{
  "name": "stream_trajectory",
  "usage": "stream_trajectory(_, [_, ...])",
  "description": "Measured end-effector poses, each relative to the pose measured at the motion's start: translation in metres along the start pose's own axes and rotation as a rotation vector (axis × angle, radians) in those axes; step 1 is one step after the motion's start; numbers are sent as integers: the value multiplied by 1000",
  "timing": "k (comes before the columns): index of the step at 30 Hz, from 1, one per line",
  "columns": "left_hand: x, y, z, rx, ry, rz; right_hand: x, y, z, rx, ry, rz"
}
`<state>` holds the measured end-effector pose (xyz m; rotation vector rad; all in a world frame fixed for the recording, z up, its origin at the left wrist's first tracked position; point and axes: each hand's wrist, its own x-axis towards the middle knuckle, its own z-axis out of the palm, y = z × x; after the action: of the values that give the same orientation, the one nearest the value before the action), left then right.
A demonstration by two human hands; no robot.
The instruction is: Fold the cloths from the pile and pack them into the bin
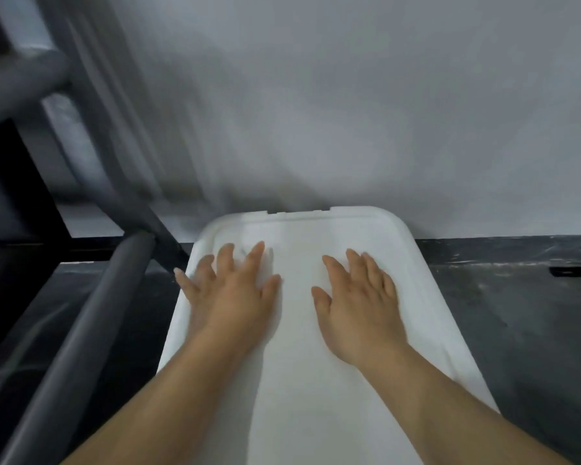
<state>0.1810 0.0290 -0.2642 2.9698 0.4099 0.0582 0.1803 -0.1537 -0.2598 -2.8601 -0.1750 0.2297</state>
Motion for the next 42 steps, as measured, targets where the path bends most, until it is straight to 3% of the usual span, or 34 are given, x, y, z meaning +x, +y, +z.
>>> stream_trajectory(4, [62,-4,14,61,-26,-50,30,-1,5,-39,14,-19])
stream_trajectory(13, [62,1,19,67,-2,-48,169,-22,-20,-184,55,-14])
stream_trajectory(20, [65,-3,23,88,-1,-33,202,-32,-41,-170,-215,-17])
stream_trajectory(22, [64,-3,23,84,3,-35,200,-30,-38,-163,-135,-9])
stream_trajectory(26, [64,-2,22,81,9,-32,175,-15,-12,-61,216,-142])
stream_trajectory(31, [64,-5,25,52,8,-32,161,-11,0,37,252,-190])
stream_trajectory(34, [65,-7,21,44,4,-35,137,-11,-1,60,200,-186])
stream_trajectory(42, [58,-2,15,-33,-45,-79,83,-8,-13,43,-152,-143])
